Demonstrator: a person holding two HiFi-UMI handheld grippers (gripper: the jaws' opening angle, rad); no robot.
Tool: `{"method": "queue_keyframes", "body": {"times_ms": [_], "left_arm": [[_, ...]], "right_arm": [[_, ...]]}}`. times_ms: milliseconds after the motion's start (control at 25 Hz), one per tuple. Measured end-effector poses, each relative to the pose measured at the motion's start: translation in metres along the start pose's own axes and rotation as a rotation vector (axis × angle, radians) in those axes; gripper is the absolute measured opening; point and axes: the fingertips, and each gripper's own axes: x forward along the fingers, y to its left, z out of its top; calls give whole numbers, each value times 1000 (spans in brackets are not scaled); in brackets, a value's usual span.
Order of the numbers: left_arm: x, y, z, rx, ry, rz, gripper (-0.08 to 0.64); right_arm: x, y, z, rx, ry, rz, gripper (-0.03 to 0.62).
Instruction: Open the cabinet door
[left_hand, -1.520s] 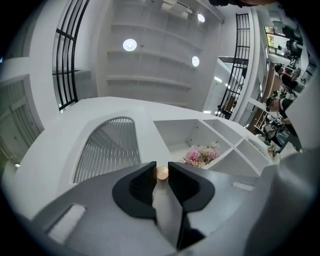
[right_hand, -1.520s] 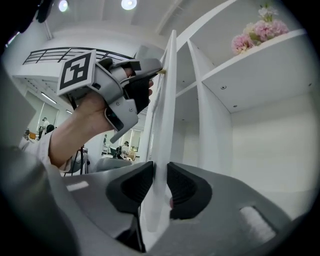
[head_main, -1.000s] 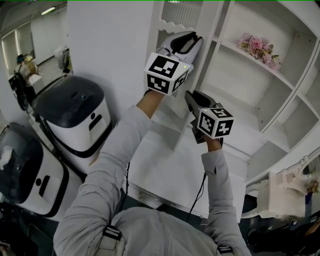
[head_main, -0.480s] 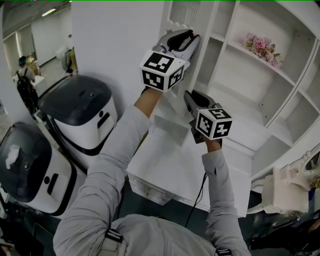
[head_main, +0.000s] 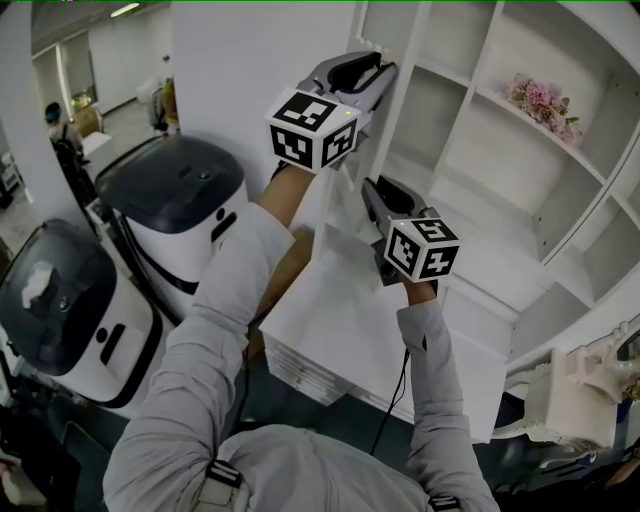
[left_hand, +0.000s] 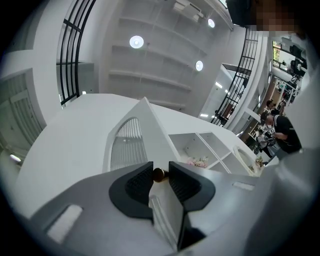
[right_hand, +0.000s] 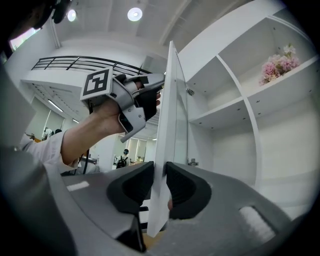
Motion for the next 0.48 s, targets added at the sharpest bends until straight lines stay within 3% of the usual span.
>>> {"method": "queue_keyframes", "body": {"times_ms": [280, 480], "left_arm": [[-34, 33, 12, -44, -57, -15, 106], [-67, 71, 17, -67, -80, -45, 89]], "right_arm": [[25, 41, 5, -14, -26, 32, 91], [57, 80, 6, -55, -49, -21, 97]]}}
